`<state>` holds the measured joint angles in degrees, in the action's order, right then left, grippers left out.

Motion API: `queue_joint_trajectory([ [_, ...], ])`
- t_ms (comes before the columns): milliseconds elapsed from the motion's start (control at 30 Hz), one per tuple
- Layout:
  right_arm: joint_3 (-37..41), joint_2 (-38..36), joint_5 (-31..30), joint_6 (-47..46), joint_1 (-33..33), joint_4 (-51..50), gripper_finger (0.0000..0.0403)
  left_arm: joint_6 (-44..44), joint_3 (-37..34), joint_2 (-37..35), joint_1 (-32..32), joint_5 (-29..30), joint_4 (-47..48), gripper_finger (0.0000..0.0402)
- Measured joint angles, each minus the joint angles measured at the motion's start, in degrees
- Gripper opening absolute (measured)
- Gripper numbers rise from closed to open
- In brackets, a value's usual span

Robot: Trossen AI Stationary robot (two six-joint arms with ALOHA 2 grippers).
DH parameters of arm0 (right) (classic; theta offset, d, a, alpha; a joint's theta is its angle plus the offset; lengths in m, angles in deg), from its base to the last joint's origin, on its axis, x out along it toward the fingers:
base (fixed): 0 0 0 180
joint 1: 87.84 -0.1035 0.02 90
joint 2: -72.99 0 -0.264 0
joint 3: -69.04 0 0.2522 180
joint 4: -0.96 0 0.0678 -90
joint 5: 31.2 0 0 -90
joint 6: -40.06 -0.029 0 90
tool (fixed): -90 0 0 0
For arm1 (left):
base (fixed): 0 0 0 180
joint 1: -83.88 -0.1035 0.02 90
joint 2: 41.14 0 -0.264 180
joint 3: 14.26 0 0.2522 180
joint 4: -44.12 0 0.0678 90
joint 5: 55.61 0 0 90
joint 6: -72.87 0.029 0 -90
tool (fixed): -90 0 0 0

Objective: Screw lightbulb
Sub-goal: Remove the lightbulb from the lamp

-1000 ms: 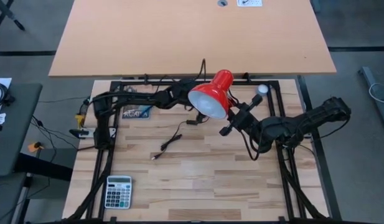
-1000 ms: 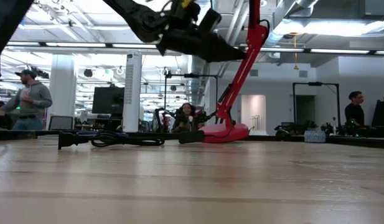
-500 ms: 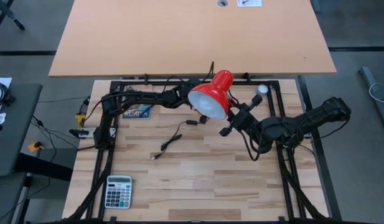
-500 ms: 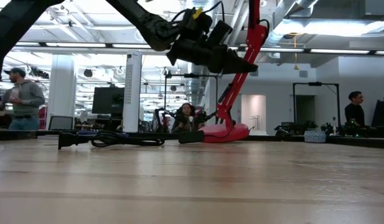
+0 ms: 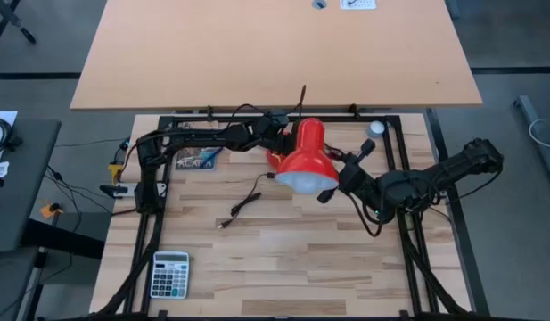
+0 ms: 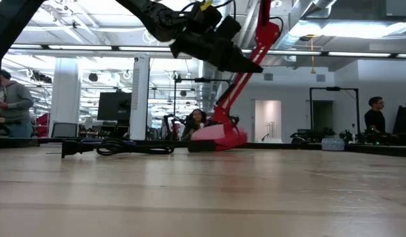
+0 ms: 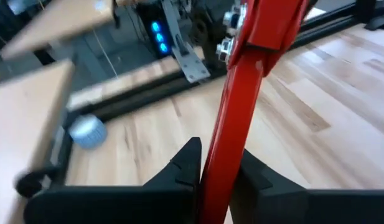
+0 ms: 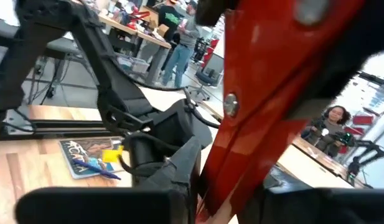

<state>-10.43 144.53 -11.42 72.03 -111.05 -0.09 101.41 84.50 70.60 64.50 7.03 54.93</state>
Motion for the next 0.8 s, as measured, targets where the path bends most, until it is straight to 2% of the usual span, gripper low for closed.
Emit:
queue_joint_trajectory([
  [133, 0.0, -0.3, -2.0, -0.5, 0.0, 0.0, 0.0103, -3.4, -0.1, -1.9, 0.3, 0.0, 6.7, 0.0037],
  [300, 0.0, -0.4, -4.2, 0.4, -0.3, 0.0, 0.017, -6.3, -0.3, -4.0, 0.6, 0.4, 15.1, 0.0035],
  [467, 0.0, -0.8, -11.4, 3.4, -1.6, 0.1, 0.0228, -7.1, -0.3, -6.8, 1.0, 5.2, 22.7, 0.0035],
  [600, 0.0, -1.1, -14.5, 5.3, -4.3, 0.2, 0.0247, -8.5, -0.4, -9.3, 1.1, 9.5, 27.4, 0.0033],
  [800, 0.0, -1.6, -17.3, 5.3, -10.1, 0.2, 0.0248, -7.6, -0.4, -12.5, 1.2, 9.1, 34.1, 0.0021],
])
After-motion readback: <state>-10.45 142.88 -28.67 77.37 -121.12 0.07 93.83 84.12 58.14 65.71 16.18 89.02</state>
